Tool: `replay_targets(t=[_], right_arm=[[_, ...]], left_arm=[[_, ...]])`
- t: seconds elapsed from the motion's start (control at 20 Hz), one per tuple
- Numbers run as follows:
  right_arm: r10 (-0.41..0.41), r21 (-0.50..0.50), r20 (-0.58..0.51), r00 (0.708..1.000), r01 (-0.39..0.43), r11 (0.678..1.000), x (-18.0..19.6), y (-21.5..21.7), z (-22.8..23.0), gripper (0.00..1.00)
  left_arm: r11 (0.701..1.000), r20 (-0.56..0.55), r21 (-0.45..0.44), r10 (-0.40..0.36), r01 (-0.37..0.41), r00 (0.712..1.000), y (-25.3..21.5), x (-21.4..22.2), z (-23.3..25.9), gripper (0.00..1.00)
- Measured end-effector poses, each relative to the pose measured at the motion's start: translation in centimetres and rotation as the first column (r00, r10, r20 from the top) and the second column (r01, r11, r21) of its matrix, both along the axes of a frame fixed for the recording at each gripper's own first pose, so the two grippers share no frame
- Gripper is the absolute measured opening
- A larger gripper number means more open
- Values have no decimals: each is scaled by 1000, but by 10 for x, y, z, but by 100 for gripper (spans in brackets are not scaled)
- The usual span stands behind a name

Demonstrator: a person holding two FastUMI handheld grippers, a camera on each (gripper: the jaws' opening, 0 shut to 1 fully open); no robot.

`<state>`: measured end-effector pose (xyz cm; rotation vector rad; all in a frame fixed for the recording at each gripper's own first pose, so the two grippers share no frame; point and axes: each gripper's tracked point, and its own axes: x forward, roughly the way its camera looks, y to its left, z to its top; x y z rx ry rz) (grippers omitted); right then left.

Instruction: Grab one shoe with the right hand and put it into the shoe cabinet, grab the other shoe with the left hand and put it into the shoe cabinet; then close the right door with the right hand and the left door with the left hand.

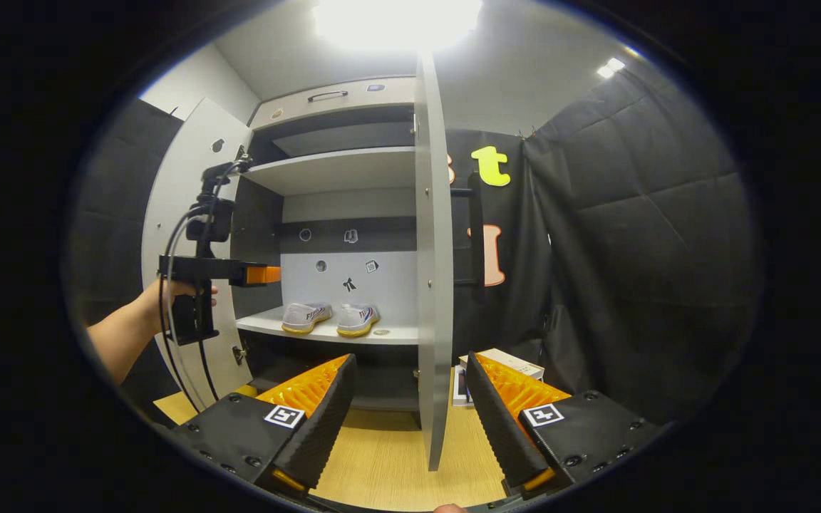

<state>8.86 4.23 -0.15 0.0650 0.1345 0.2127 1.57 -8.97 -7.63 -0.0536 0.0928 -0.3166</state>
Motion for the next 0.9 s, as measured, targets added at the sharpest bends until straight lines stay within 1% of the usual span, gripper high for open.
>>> replay_targets(t=[0.05, 0.1, 0.15, 0.25, 0.3, 0.35, 0.4, 0.45, 0.5, 0.55, 0.6, 0.65, 0.7, 0.75, 0.9], right_arm=[[1, 4, 3, 1000, -1, 1000, -3, 0, 2, 95], [5, 8, 7, 1000, -5, 1000, -6, 0, 5, 92], [8, 9, 13, 1000, -8, 1000, -8, 0, 8, 96], [9, 12, 17, 1000, -9, 1000, -11, -1, 10, 95], [15, 22, 17, 1000, -16, 1000, -14, 1, 13, 92], [19, 35, 20, 1000, -20, 999, -16, 2, 15, 95], [19, 44, 23, 1000, -20, 999, -17, 1, 18, 95], [20, 48, 26, 999, -22, 999, -19, 1, 19, 92], [21, 48, 28, 999, -23, 999, -19, 1, 20, 92], [23, 44, 29, 999, -24, 999, -20, 1, 21, 92], [28, 40, 31, 999, -29, 999, -20, 2, 23, 95], [34, 36, 32, 999, -35, 999, -21, 3, 23, 95], [38, 33, 31, 999, -39, 999, -22, 4, 24, 92], [42, 31, 31, 999, -43, 999, -22, 4, 24, 95], [43, 22, 30, 999, -44, 999, -19, 3, 27, 95]], left_arm=[[1000, 9, -1, -1, 1, 1000, 5, -14, 6, 98], [1000, 10, -2, -2, 2, 1000, 10, -29, 8, 98], [1000, 11, -4, 1, -1, 1000, 17, -44, 9, 99], [1000, 4, -6, 0, 0, 1000, 28, -67, 8, 100], [1000, 1, -5, 4, -4, 1000, 36, -80, 7, 100], [1000, -2, -8, 9, -9, 1000, 43, -91, 8, 100], [1000, -5, -10, 9, -9, 1000, 49, -103, 6, 100], [1000, -9, -11, 12, -12, 1000, 56, -114, 6, 100], [1000, -13, -9, 15, -15, 1000, 63, -126, 4, 97], [1000, -18, -5, 23, -23, 1000, 72, -135, 3, 100], [1000, -23, -4, 27, -27, 999, 79, -143, 1, 100], [1000, -29, -5, 30, -30, 999, 86, -152, 0, 100], [999, -33, -3, 38, -39, 999, 95, -161, -3, 100], [999, -30, 2, 49, -49, 998, 103, -168, -4, 100], [997, -41, 13, 73, -72, 997, 122, -184, -8, 100]])
